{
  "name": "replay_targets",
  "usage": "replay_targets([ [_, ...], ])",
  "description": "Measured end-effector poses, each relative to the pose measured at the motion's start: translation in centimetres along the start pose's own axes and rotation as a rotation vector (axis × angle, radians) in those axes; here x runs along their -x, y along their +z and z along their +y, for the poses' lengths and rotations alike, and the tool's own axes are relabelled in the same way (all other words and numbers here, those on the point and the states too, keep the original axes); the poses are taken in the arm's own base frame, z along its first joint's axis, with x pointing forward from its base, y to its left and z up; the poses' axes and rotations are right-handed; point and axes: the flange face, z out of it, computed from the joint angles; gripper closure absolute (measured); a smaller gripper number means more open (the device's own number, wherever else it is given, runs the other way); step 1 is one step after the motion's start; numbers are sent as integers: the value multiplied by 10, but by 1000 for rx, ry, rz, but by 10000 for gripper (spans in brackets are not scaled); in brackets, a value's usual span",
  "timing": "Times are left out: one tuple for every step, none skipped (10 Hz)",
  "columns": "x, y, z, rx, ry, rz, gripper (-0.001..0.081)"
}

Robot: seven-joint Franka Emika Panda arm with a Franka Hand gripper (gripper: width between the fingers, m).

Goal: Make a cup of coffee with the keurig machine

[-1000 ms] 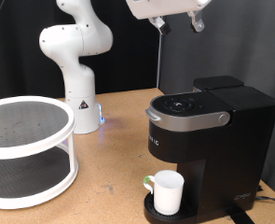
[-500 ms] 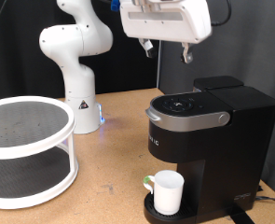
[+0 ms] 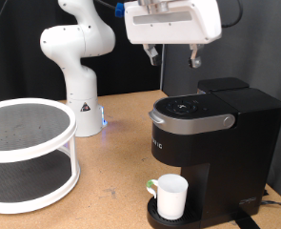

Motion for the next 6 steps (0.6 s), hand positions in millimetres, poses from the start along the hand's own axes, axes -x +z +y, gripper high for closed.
replay_targets([
  [-6, 0, 0, 30, -8, 11, 3],
  [-10, 0, -2, 34, -15, 13, 3],
  [-12, 2, -5, 13, -20, 5, 3],
  [-13, 5, -8, -12, -12, -5, 3],
  [-15, 9, -10, -21, 6, -12, 3],
  [-16, 14, -11, -22, 22, -14, 3],
])
